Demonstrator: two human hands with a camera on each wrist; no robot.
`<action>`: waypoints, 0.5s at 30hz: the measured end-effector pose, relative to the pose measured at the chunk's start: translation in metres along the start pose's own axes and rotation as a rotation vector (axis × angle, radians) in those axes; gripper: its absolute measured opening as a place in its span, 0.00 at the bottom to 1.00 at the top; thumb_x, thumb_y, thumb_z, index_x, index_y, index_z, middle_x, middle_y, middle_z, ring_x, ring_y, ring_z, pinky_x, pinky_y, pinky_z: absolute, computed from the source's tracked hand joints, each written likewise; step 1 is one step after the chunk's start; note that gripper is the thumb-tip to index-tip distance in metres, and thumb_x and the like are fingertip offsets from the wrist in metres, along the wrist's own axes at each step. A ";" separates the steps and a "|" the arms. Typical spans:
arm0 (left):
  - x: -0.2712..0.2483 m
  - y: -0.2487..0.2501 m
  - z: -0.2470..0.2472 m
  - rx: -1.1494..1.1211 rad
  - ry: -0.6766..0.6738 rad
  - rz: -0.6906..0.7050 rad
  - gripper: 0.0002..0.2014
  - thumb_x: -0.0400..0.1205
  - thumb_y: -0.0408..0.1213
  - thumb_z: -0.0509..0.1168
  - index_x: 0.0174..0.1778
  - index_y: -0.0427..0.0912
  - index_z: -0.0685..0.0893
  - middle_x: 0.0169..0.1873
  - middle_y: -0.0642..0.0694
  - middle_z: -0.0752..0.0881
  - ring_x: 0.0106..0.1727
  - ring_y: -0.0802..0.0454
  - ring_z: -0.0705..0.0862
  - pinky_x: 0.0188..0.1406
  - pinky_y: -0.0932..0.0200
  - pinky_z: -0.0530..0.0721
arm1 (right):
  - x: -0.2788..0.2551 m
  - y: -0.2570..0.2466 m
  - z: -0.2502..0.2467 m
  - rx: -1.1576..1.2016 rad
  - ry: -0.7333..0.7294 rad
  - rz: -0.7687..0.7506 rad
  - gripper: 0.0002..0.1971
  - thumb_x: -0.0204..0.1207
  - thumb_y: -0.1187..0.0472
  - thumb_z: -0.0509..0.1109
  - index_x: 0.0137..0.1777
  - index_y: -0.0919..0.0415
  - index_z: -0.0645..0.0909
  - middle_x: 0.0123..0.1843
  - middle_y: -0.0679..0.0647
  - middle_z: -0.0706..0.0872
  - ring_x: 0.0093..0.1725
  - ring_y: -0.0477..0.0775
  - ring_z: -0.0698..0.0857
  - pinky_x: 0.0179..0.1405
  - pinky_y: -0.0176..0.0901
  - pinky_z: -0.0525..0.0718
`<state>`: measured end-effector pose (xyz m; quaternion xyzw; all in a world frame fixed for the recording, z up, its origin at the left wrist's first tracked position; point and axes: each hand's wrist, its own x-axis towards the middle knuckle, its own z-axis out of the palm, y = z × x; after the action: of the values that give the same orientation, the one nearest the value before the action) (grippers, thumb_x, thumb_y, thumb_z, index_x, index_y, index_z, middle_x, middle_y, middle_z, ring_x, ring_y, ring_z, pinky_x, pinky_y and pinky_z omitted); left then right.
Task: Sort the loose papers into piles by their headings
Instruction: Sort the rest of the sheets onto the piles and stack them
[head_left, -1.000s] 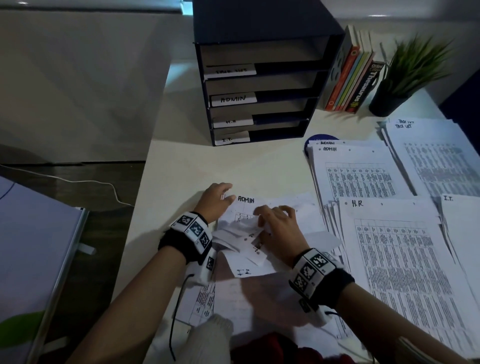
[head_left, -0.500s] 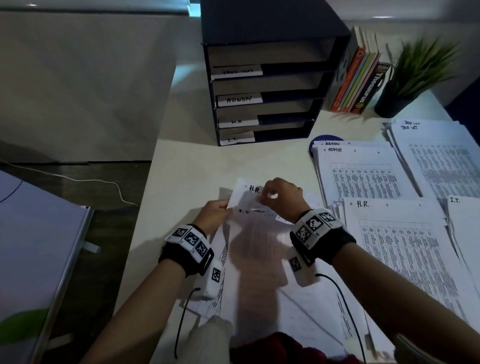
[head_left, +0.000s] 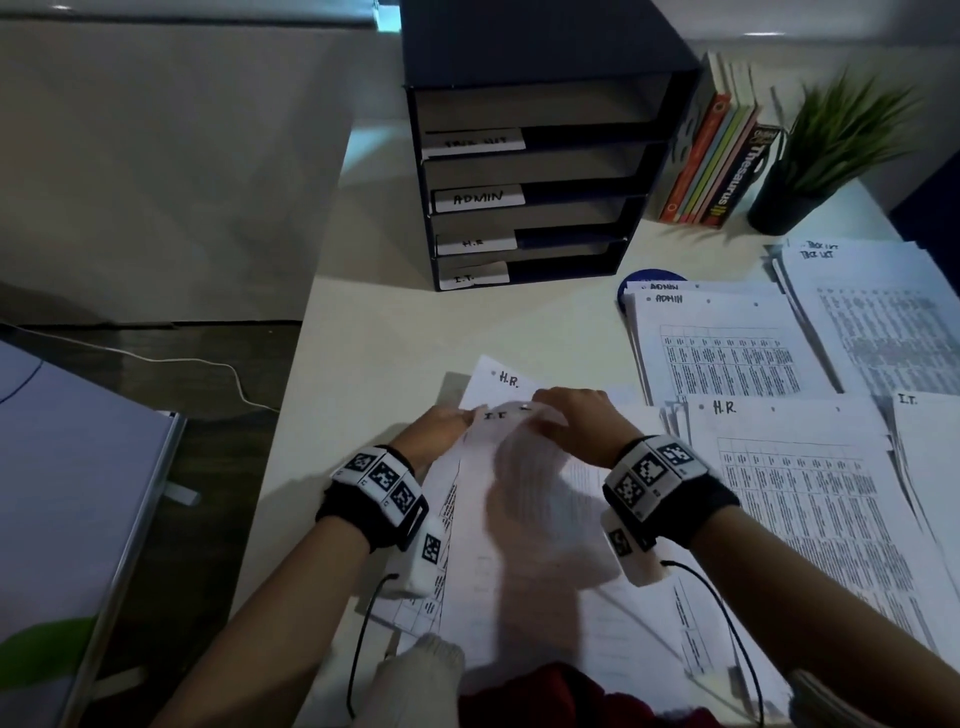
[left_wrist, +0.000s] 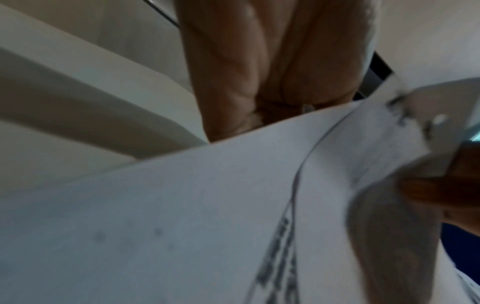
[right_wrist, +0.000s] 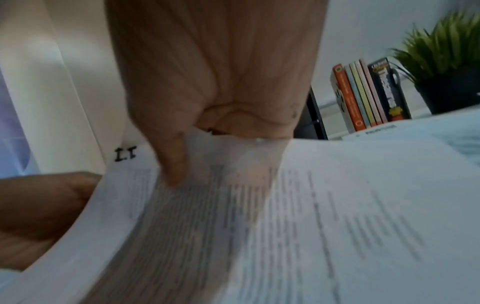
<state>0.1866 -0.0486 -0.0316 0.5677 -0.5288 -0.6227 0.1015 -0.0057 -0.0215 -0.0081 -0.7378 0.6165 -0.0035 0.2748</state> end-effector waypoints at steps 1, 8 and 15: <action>0.001 0.000 0.000 0.040 0.020 0.040 0.12 0.84 0.31 0.58 0.54 0.32 0.86 0.53 0.37 0.85 0.57 0.45 0.82 0.69 0.47 0.75 | 0.000 -0.001 0.003 -0.014 0.027 0.018 0.10 0.82 0.57 0.60 0.58 0.58 0.78 0.51 0.57 0.87 0.56 0.61 0.82 0.61 0.50 0.68; -0.007 0.041 -0.025 0.156 0.318 0.380 0.17 0.82 0.23 0.55 0.59 0.41 0.84 0.64 0.42 0.82 0.53 0.59 0.80 0.38 0.84 0.75 | 0.003 -0.006 0.012 -0.102 0.058 0.073 0.14 0.82 0.62 0.57 0.66 0.57 0.70 0.57 0.57 0.85 0.60 0.59 0.80 0.61 0.51 0.64; -0.050 0.115 -0.053 0.110 0.560 0.833 0.17 0.81 0.21 0.57 0.61 0.38 0.82 0.57 0.50 0.83 0.56 0.65 0.82 0.60 0.76 0.76 | 0.004 -0.001 0.029 0.028 0.152 0.172 0.28 0.76 0.61 0.66 0.74 0.52 0.60 0.66 0.54 0.75 0.68 0.58 0.72 0.70 0.54 0.62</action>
<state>0.1923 -0.0897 0.0986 0.4581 -0.6951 -0.3243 0.4492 0.0062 -0.0139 -0.0336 -0.6759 0.6966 -0.0444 0.2366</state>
